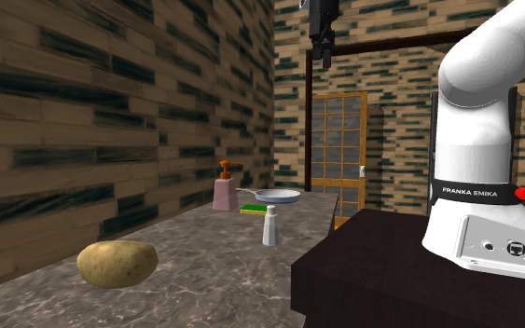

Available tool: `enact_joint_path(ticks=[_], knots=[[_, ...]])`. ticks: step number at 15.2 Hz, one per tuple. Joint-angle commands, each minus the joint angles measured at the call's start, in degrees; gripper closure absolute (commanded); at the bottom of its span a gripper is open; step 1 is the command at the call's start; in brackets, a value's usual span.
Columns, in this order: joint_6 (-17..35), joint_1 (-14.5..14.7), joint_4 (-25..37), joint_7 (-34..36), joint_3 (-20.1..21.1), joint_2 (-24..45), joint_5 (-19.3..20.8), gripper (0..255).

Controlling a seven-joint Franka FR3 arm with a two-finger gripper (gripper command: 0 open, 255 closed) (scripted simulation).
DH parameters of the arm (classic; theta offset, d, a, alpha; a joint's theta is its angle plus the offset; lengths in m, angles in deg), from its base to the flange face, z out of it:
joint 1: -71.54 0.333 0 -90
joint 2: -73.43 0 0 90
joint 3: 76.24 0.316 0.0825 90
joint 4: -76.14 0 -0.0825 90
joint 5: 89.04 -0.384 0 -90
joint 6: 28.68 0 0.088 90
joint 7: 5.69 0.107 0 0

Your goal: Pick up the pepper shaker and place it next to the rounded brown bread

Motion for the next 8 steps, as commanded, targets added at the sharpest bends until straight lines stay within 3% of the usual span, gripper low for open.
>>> enact_joint_path(ticks=[1,8], knots=[[0.0,0.0,0.0,0.0,0.0,0.0,0.0,0],[14.84,1.27,-10.39,0.11,0.72,4.12,0.28,0]])
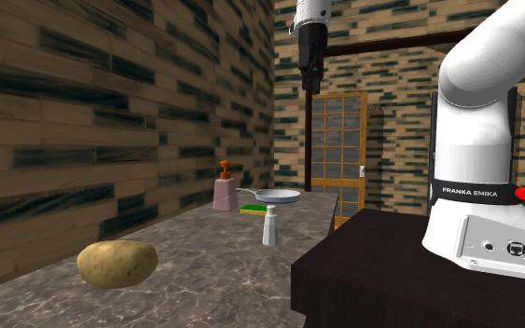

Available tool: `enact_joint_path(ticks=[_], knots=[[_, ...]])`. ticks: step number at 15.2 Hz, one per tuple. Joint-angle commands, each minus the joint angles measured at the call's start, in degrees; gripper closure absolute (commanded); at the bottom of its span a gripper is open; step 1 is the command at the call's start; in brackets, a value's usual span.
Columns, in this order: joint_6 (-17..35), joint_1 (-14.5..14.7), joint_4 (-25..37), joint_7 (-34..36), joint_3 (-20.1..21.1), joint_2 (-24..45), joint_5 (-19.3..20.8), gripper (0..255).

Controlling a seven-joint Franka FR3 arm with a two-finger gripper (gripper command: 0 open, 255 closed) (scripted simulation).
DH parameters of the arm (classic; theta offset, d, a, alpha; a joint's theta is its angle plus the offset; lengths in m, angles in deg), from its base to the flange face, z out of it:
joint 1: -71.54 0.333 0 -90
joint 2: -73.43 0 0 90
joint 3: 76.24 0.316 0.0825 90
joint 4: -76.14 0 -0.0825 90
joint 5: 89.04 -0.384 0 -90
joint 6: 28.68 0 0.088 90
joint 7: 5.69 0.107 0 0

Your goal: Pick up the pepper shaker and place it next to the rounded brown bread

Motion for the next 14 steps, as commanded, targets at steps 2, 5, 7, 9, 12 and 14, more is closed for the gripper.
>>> enact_joint_path(ticks=[2,5,7,9,12,14], knots=[[7.06,0.46,-3.76,0.02,0.24,3.03,0.26,0],[14.12,0.89,-6.65,0.21,0.62,7.06,0.56,0],[18.97,1.13,-8.15,0.41,0.9,10.32,0.85,0],[23.9,1.31,-9.28,0.69,1.22,14.04,1.25,0],[31.35,1.41,-10.25,1.31,1.8,20.4,2.1,0],[36.26,1.33,-10.39,1.95,2.28,25.1,2.96,0]])
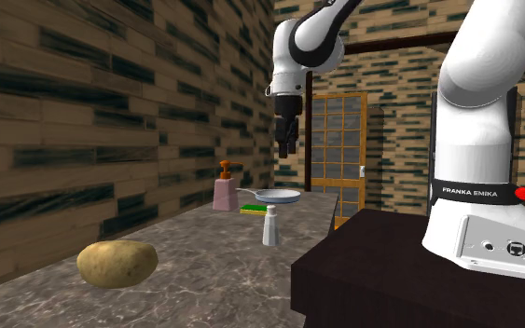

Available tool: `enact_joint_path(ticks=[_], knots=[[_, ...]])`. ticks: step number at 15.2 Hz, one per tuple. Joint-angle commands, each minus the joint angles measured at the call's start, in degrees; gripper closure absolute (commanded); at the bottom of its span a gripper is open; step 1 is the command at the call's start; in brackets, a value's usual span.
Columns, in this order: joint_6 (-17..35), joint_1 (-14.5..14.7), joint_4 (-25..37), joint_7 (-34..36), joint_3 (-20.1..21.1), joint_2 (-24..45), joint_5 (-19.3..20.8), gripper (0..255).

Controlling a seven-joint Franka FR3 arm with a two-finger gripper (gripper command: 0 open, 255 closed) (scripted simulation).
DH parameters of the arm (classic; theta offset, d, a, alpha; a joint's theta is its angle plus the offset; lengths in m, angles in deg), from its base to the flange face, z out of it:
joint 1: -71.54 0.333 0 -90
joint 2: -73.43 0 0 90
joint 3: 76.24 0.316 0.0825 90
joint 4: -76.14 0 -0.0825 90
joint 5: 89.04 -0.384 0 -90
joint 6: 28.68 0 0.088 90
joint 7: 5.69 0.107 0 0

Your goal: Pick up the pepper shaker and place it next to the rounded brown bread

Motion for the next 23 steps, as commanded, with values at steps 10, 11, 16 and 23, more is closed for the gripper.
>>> enact_joint_path(ticks=[10,11,16,23], knots=[[23.0,-0.66,5.11,9.89,1.24,27.99,12.83,0],[23.77,-0.49,5.32,10.48,0.84,28.99,13.61,0],[27.53,0.64,6.6,13.51,-1.44,34.04,17.46,0],[28.68,1.19,7.08,14.39,-2.32,35.65,18.54,0]])
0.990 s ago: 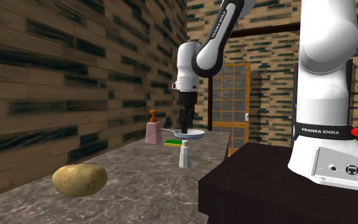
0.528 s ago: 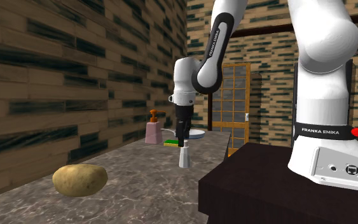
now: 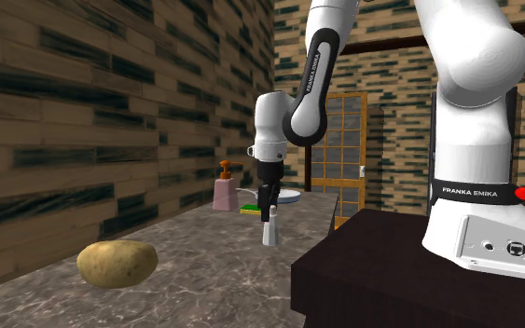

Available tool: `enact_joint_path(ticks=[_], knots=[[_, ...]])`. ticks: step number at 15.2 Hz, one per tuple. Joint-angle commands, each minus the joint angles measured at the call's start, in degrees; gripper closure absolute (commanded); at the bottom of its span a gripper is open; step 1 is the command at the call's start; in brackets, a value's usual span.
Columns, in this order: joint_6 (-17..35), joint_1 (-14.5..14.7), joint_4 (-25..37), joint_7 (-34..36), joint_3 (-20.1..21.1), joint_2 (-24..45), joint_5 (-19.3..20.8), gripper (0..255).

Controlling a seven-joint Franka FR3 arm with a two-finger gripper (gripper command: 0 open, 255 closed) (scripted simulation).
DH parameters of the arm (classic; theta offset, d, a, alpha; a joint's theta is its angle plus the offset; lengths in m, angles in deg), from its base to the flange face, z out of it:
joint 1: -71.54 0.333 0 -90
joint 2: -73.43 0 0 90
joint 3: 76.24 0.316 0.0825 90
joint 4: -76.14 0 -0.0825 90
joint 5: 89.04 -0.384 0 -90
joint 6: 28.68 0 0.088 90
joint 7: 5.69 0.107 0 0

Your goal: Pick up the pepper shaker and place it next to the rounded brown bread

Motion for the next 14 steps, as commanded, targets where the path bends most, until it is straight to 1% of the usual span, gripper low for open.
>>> enact_joint_path(ticks=[1,2,3,12,14], knots=[[0.02,0.01,0.02,0.02,-0.01,0.03,0.02,0],[0.01,0.01,0.01,0.01,-0.01,0.02,0.01,0],[0.01,0.01,0.01,0.01,-0.01,0.02,0.01,255],[0.02,0.01,0.02,0.02,-0.01,0.03,0.02,255],[-1.5,-0.85,-0.46,-1.32,1.14,-1.95,-1.44,255]])
